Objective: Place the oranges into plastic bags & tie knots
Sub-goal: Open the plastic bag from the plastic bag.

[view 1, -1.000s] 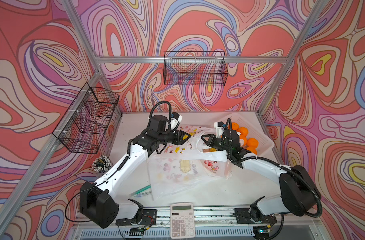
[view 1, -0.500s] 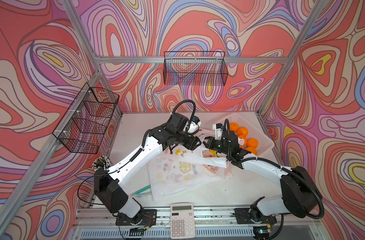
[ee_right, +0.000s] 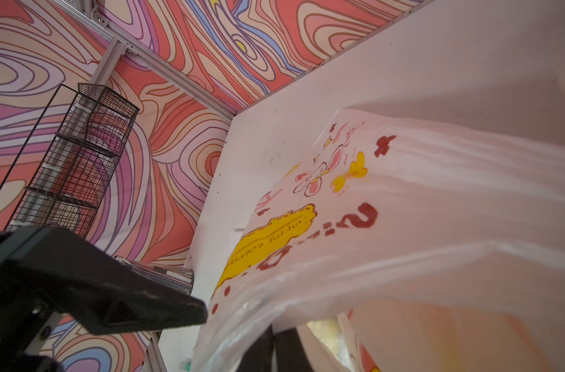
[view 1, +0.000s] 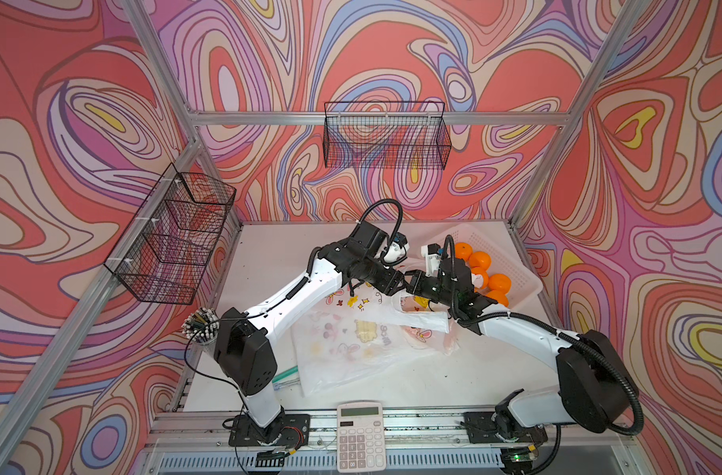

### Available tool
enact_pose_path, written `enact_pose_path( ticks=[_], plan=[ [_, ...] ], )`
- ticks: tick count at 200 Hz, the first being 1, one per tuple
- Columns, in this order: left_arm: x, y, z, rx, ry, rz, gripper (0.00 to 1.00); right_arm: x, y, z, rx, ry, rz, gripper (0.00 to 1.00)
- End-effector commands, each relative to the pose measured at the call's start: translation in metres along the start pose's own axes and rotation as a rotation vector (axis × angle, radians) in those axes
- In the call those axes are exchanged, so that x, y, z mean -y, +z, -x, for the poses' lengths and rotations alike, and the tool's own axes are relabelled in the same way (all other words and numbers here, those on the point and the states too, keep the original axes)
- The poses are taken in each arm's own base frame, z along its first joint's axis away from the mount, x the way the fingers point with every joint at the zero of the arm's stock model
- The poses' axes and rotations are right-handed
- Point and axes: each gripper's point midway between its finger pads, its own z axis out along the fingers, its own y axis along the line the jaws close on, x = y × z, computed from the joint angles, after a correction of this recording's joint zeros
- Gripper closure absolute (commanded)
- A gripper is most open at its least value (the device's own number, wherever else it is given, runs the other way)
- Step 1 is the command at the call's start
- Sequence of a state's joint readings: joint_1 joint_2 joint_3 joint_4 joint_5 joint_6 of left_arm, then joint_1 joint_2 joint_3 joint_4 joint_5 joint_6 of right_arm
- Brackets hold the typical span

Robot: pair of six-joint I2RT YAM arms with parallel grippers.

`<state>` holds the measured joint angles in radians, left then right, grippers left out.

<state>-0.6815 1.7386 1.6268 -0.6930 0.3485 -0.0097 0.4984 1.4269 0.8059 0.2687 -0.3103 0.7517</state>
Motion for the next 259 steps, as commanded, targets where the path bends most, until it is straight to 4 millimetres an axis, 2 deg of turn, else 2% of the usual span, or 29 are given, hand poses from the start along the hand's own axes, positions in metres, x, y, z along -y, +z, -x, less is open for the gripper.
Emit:
enact_pose_path(
  ticks=[1, 25, 40, 76, 105, 154, 171, 182, 202, 234, 259],
  plan=[
    [-0.007, 0.004, -0.002, -0.032, 0.030, 0.044, 0.36, -0.013, -0.003, 0.006, 0.011, -0.016, 0.032, 1.00],
    [-0.012, 0.008, 0.002, -0.024, 0.033, 0.062, 0.42, -0.013, -0.002, 0.004, 0.005, -0.018, 0.031, 1.00],
    [-0.012, 0.007, 0.005, -0.014, 0.034, 0.065, 0.50, -0.011, -0.002, 0.002, 0.000, -0.020, 0.021, 1.00],
    [-0.015, 0.001, 0.009, 0.007, 0.039, 0.096, 0.80, -0.002, -0.003, 0.001, -0.008, -0.035, -0.027, 1.00],
    [-0.026, -0.012, 0.015, 0.044, -0.009, 0.156, 1.00, 0.011, -0.004, -0.004, -0.039, -0.062, -0.101, 1.00],
    [-0.065, -0.053, 0.024, 0.196, -0.284, 0.243, 1.00, 0.041, -0.024, -0.027, -0.115, -0.093, -0.251, 1.00],
    [-0.076, -0.065, 0.026, 0.256, -0.379, 0.241, 1.00, 0.046, -0.033, -0.031, -0.122, -0.099, -0.277, 1.00],
    [-0.081, -0.069, 0.026, 0.281, -0.425, 0.225, 1.00, 0.042, -0.038, -0.030, -0.110, -0.104, -0.268, 1.00],
    [-0.082, -0.071, 0.026, 0.293, -0.478, 0.202, 1.00, 0.022, -0.046, -0.017, -0.071, -0.128, -0.209, 0.86],
    [-0.081, -0.070, 0.028, 0.300, -0.556, 0.173, 1.00, -0.019, -0.063, 0.004, -0.032, -0.188, -0.109, 0.51],
    [-0.087, -0.075, 0.029, 0.319, -0.626, 0.171, 1.00, -0.028, -0.083, 0.018, -0.015, -0.239, -0.151, 0.31]
  ],
)
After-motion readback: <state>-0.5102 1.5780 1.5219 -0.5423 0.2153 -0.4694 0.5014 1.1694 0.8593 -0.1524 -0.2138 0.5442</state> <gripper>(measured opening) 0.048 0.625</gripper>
